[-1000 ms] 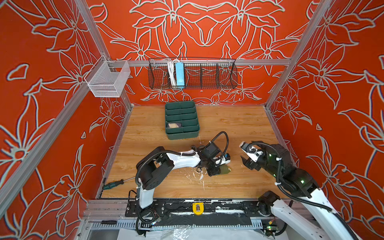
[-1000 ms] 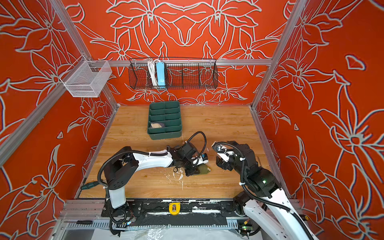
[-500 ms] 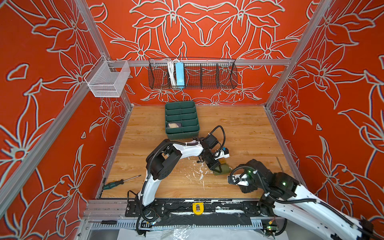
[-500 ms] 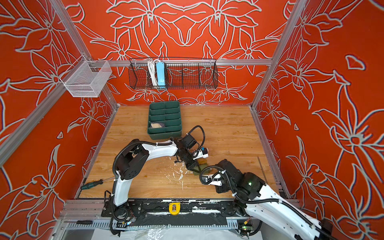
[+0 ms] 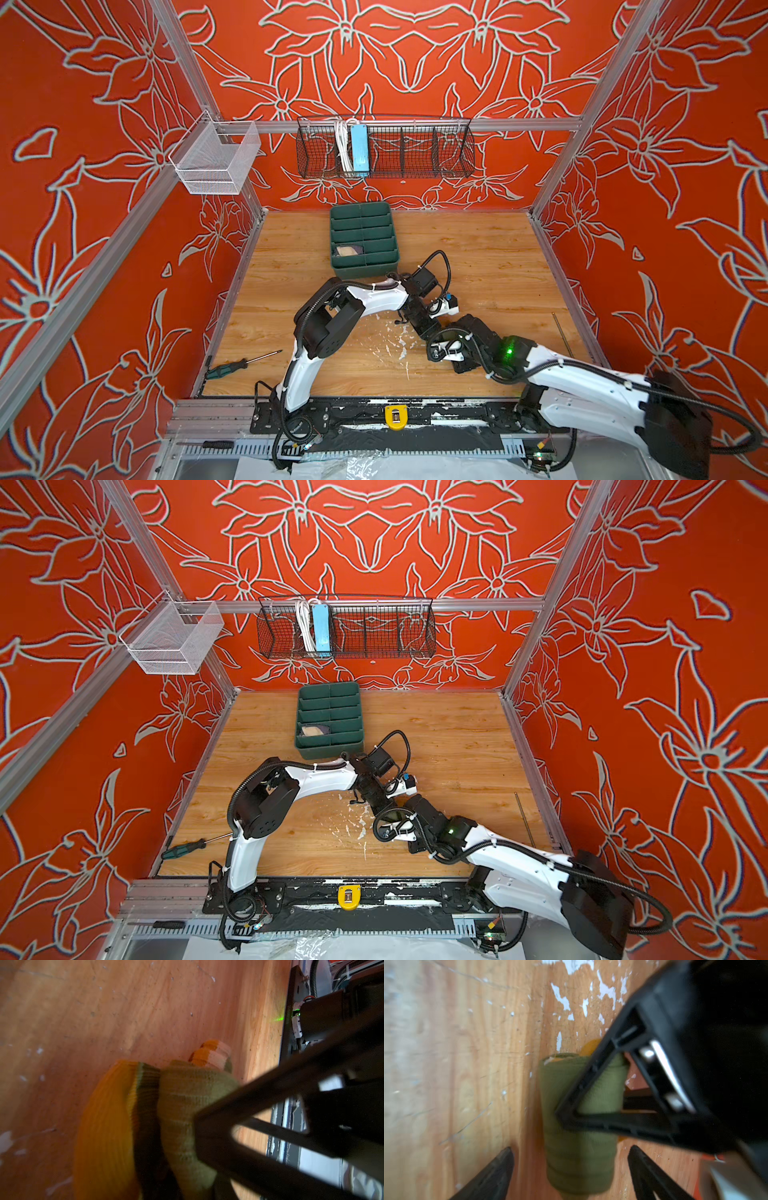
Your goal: Roll the socks
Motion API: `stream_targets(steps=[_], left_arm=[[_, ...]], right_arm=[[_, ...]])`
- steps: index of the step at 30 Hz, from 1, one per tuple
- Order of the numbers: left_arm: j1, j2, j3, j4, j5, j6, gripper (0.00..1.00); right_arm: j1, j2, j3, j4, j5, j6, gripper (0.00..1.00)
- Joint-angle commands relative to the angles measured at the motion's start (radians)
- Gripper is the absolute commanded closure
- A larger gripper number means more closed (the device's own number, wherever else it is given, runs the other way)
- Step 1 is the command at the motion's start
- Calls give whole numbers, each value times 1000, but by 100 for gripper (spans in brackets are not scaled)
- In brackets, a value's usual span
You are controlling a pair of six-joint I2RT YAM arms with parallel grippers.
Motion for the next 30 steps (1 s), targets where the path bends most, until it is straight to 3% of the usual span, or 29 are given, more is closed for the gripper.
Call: stream_targets(steps=[1,5,9,13,17,21,30], left_arm=[[-5,85,-59,-160,-159,8,100],[-5,79,-67,-185,-130,47,100],[-5,54,-86,-179,-119,58,100],[-5,16,-92,-172,-108,66,100],[-5,-50,-113,-141,-123,58,100],[-5,-140,-155,-110,-161,43,64],[-4,-482,-302,-4,-357,50,30]], right_arm=[[3,43,-10,117,34,-28,27],[3,68,-51,100,-2,-21,45],[3,140,-35,106,-4,-9,79],[7,179,-16,68,-34,6,97],[21,168,-12,-1,-66,12,100],[38,135,-19,-59,-113,30,100],[56,50,-38,-111,-177,60,100]])
